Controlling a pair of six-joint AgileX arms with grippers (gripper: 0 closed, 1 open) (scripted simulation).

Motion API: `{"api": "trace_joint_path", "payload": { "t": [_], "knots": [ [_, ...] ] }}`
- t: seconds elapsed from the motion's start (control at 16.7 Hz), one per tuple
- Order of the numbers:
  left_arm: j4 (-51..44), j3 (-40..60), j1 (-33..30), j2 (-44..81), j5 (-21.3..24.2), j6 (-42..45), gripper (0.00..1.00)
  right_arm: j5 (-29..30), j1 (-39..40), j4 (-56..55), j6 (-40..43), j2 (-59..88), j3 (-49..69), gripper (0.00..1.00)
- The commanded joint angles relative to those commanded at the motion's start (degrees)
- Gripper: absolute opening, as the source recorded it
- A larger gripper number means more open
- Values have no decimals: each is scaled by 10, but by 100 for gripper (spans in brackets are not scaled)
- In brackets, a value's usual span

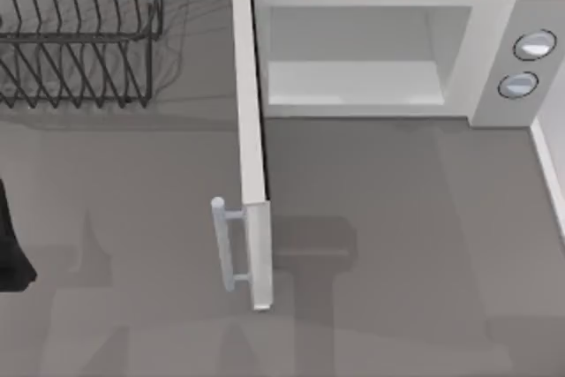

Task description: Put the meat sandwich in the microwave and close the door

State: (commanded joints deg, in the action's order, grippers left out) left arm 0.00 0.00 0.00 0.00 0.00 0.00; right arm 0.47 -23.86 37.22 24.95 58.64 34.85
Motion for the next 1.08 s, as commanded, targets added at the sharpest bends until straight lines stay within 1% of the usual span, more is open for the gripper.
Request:
{"api": "trace_joint_path", "payload": {
  "t": [0.24, 0.48, 0.84, 1.08],
  "knots": [
    [0, 0, 0, 0, 0, 0, 100, -1, -62, 98, 66, 154, 92, 100],
    [0, 0, 0, 0, 0, 0, 100, -2, -100, 160, 109, 254, 151, 100],
    [0, 0, 0, 0, 0, 0, 100, -4, -105, 177, 125, 278, 166, 100],
    [0, 0, 0, 0, 0, 0, 100, -4, -103, 152, 123, 290, 150, 100]
  ]
}}
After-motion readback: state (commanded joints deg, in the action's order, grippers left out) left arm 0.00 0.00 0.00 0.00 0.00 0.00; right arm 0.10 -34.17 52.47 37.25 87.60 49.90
